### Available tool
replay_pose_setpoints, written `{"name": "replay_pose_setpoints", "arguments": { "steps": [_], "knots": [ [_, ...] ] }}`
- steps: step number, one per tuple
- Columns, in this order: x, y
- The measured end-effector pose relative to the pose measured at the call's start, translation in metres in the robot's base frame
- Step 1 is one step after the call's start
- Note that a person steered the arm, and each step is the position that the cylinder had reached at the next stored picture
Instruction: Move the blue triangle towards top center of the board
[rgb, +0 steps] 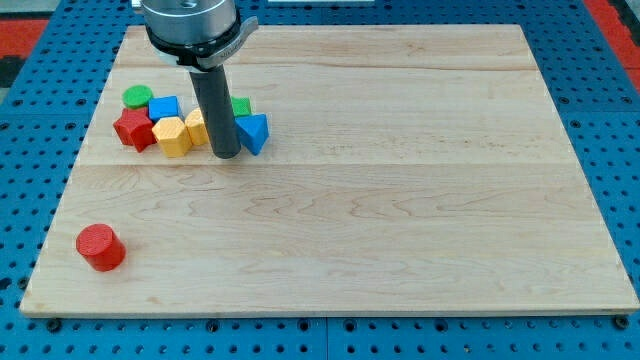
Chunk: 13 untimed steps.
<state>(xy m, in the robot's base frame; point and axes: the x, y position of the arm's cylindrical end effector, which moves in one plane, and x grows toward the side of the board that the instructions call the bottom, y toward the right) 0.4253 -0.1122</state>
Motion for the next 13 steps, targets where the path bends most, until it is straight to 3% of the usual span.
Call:
{"name": "replay_pose_setpoints", "arguments": {
  "steps": [8, 10, 13],
  "knots": [
    [0.004, 0.027],
    [-0.018, 0.029],
    [-0.021, 0.078]
  ]
}}
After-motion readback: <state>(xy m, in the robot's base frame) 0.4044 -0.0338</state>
